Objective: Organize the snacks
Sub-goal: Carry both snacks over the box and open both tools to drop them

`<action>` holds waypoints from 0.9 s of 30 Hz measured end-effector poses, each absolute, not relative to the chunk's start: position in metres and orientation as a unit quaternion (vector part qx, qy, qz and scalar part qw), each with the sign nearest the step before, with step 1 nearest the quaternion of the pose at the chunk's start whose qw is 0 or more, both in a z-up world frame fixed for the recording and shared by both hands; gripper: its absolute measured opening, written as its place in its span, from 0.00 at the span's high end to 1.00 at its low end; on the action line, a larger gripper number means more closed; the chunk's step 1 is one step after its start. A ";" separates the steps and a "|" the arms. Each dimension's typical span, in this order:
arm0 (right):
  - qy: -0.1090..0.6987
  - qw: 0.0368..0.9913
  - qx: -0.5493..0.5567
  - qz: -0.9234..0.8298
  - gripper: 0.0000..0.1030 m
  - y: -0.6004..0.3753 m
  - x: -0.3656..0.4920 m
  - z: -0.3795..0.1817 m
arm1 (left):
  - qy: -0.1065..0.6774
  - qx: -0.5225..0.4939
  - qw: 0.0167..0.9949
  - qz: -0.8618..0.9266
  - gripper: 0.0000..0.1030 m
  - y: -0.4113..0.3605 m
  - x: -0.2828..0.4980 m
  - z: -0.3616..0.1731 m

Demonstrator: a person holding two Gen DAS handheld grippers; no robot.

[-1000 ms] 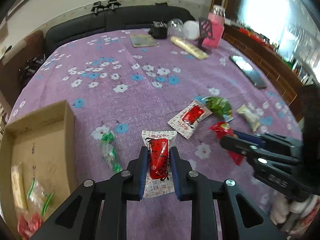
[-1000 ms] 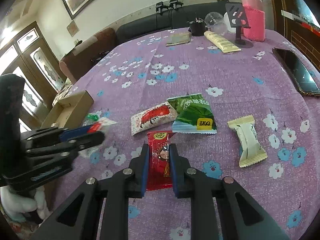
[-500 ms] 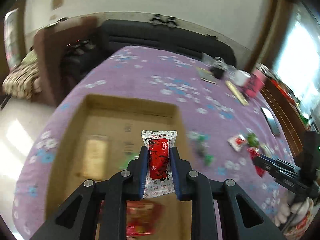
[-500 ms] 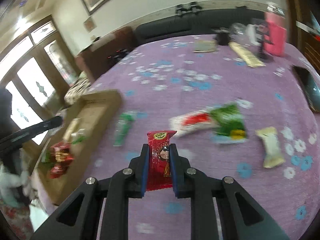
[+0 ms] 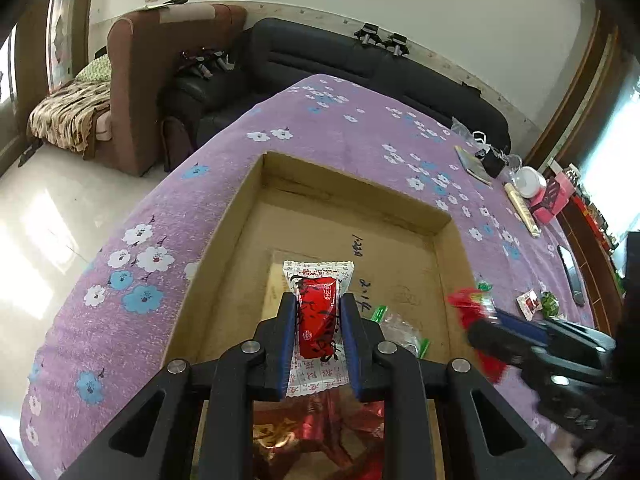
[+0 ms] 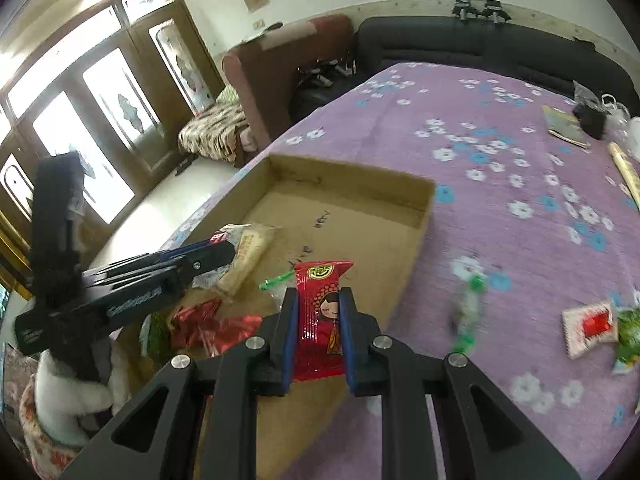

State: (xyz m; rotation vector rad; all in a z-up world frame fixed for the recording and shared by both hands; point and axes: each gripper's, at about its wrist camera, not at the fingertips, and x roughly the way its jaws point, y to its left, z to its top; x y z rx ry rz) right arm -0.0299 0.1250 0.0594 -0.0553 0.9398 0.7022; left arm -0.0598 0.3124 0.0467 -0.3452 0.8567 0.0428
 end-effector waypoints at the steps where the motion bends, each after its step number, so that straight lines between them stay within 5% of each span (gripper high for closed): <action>1: 0.446 0.832 -0.029 0.329 0.82 0.131 -0.028 0.057 | 0.412 -0.167 0.895 0.020 0.78 0.314 -0.060 0.047; 11: 0.462 0.829 -0.045 0.314 0.82 0.162 -0.009 0.040 | 0.407 -0.177 0.896 0.018 0.76 0.320 -0.059 0.047; 13: 0.462 0.829 -0.045 0.312 0.80 0.165 -0.006 0.038 | 0.406 -0.182 0.896 0.019 0.68 0.322 -0.060 0.047; 15: 0.459 0.830 -0.042 0.314 0.79 0.165 -0.005 0.039 | 0.400 -0.187 0.897 0.021 0.44 0.326 -0.062 0.048; 23: 0.429 0.849 -0.014 0.307 0.66 0.136 -0.012 0.067 | 0.362 -0.184 0.913 0.024 0.37 0.318 -0.083 0.074; 27: 0.421 0.858 0.008 0.294 0.65 0.101 -0.017 0.078 | 0.320 -0.166 0.932 0.013 0.22 0.295 -0.100 0.104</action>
